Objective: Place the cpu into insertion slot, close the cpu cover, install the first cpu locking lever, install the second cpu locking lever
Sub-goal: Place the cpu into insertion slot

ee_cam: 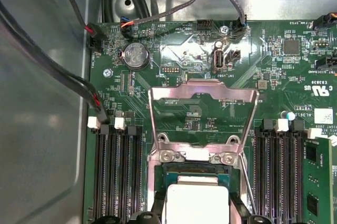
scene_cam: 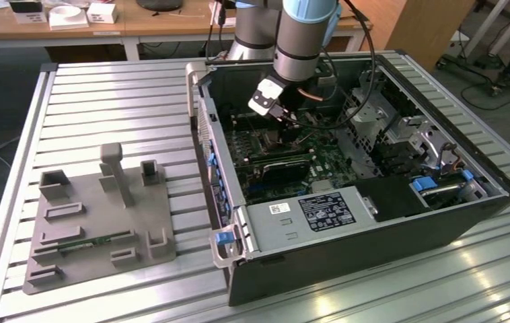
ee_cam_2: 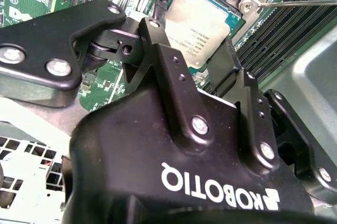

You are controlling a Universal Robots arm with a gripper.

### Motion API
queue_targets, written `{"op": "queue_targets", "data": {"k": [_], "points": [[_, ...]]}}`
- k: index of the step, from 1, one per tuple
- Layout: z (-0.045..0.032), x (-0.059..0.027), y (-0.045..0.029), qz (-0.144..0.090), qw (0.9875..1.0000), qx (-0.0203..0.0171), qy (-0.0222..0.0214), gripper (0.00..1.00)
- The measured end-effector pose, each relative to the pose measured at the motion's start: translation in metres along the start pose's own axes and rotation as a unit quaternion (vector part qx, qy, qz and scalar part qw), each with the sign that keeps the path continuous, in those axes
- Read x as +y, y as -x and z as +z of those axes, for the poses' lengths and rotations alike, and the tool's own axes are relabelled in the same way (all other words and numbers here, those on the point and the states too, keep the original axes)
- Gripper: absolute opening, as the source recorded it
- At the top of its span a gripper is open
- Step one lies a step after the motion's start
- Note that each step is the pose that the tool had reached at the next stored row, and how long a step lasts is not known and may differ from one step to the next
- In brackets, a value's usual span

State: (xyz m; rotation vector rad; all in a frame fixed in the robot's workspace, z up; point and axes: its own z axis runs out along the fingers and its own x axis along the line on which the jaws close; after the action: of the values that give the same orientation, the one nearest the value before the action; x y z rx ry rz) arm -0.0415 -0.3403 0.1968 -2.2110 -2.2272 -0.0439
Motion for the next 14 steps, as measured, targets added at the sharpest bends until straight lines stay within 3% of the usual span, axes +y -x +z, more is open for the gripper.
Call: {"op": "queue_targets", "data": {"k": [14], "points": [[-0.0022,0.0036,-0.0007,0.003,1.0,0.0,-0.0051,0.54]]}}
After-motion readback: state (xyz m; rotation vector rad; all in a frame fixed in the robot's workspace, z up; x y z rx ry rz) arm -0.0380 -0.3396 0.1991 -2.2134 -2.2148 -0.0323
